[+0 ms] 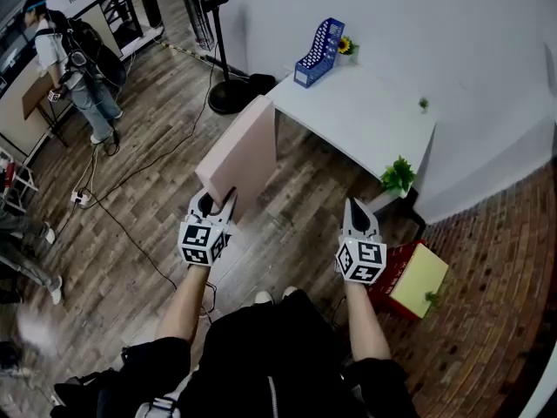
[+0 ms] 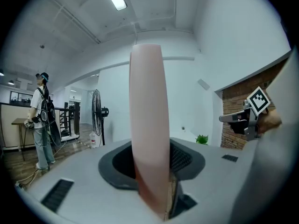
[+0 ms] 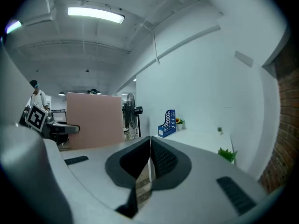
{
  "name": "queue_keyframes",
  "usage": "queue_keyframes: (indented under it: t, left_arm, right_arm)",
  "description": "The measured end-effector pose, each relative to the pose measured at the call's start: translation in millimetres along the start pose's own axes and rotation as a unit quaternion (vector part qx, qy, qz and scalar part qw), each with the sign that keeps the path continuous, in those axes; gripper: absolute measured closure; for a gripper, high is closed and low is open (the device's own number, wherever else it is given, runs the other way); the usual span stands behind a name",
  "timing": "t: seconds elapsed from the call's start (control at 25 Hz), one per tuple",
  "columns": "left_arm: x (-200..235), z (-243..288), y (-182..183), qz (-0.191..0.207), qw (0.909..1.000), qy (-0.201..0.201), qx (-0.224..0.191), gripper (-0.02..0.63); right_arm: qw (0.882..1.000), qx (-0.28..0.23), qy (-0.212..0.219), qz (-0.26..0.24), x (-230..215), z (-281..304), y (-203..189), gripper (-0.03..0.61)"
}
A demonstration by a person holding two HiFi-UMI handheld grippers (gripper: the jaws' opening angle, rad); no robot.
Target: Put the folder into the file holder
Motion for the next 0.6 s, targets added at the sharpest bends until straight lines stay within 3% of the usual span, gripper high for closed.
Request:
queue_keyframes:
  t: [0.6]
  left_arm:
    - [10, 44, 6, -0.004, 0.9998, -0.018, -0.005, 0.428]
  right_arm:
    - [1.000, 0.012, -0.001, 0.003, -3, 29, -5, 0.571]
Point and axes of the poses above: the fingertips, and each gripper's own axes: z forward along the fingers, x to its left, y out of its top, the point moved 10 cm from there along -z, backward along the fingers, and after that the axes turned 3 degrees about y, right-handed, at the moved point
